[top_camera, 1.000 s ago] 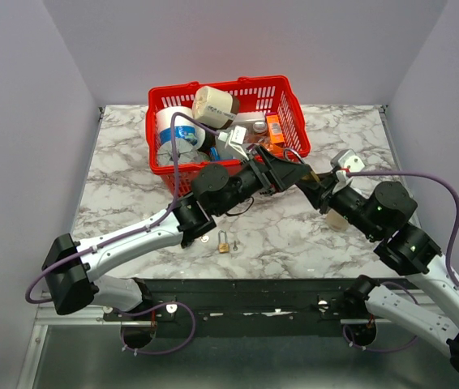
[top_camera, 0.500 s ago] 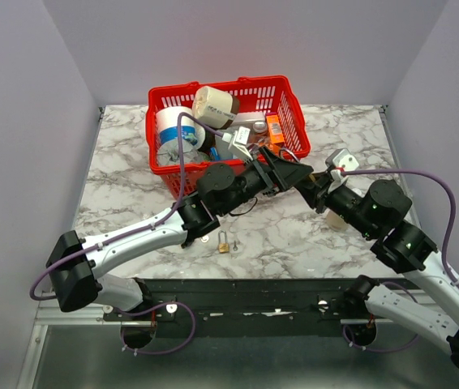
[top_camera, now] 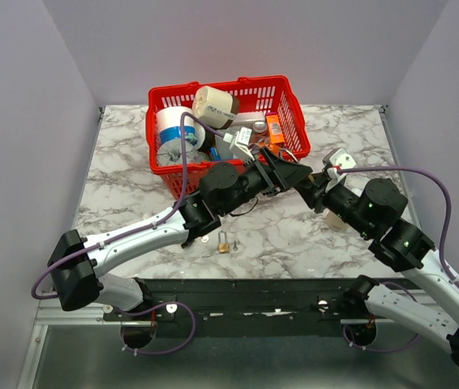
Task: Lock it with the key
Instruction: Lock the lock.
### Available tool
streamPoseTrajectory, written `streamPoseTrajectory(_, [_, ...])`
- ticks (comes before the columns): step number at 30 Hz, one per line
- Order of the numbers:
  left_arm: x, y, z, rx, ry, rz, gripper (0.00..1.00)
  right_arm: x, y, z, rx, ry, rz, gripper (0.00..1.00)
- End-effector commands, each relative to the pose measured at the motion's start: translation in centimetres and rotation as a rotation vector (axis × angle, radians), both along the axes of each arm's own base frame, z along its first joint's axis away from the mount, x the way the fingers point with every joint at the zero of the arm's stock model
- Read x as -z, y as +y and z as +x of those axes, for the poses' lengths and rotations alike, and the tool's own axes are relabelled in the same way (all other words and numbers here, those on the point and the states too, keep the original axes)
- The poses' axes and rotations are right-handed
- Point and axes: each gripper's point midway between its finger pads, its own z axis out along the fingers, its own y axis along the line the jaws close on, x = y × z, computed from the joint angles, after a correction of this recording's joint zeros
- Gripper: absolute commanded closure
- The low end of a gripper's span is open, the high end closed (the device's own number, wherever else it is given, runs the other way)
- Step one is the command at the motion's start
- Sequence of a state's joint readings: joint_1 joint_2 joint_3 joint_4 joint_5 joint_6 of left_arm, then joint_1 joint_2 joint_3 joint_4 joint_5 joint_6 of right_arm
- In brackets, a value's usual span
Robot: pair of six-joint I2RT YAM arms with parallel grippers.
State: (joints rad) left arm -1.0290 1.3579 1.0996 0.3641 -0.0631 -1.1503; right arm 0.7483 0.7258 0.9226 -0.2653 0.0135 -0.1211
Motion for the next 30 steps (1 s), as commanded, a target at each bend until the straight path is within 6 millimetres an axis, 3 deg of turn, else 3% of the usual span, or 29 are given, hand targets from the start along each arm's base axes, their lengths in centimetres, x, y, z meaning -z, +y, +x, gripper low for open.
streamPoseTrajectory(1, [-1.7,1.0,-0.3,-0.003,-0.066,-0.018,0.83,-2.9,0.5,-1.4,-0.063,-0.054,0.076,0.7])
streamPoseTrajectory(3, [-1.8,1.5,-0.2,-0.005,-0.081,-0.013,0.99,-2.6,0.0,-1.9,-0.064,-0.046,0.066,0.57])
streamPoseTrajectory(4, [-1.7,1.8,-0.1,-0.004,-0.086,-0.01,1.0,-2.6,-0.2,-2.1,-0.064,-0.046,0.06,0.52])
streamPoseTrajectory(5, [-1.7,2.0,-0.2,-0.004,-0.09,-0.009,1.0,-2.0,-0.5,-2.2,-0.055,-0.029,0.042,0.41])
streamPoseTrajectory(9, [-2.5,2.7,-0.4,0.002,-0.128,-0.024,1.0,-1.0,-1.7,-3.4,-0.051,0.01,0.009,0.25])
streamPoseTrajectory(12, [-3.3,3.0,-0.7,0.011,-0.156,-0.042,1.0,0.1,-2.2,-4.3,-0.07,0.041,-0.031,0.26])
streamPoseTrajectory(18, [-3.7,3.0,-1.3,0.042,-0.164,-0.06,1.0,0.7,-1.9,-4.7,-0.104,0.055,-0.065,0.37])
streamPoseTrajectory(30, [-2.5,2.9,-1.0,0.029,-0.111,-0.044,1.0,0.0,-1.0,-2.9,-0.077,0.027,-0.063,0.5])
